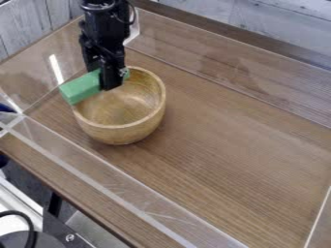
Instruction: Put the green block in the brown bowl
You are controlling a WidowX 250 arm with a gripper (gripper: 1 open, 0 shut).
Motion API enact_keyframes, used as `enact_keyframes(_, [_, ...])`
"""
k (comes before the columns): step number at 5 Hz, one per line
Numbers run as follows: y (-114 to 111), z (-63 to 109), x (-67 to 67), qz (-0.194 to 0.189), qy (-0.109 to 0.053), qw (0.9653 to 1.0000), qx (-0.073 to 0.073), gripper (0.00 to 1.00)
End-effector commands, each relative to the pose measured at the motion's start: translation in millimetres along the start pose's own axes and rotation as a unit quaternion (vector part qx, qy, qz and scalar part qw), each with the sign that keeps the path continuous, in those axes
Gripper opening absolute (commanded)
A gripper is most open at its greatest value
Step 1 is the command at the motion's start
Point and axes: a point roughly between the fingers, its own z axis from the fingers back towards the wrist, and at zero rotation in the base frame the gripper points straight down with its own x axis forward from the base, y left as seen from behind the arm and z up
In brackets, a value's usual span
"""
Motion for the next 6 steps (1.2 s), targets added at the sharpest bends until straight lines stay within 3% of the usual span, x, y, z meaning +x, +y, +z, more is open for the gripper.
enact_keyframes(1, [6.9,6.2,0.9,0.004,-0.012,0.9998,0.013,0.00])
enact_keyframes(6, [3.9,-7.4,3.9,-0.002,-0.004,1.0000,0.002,0.00])
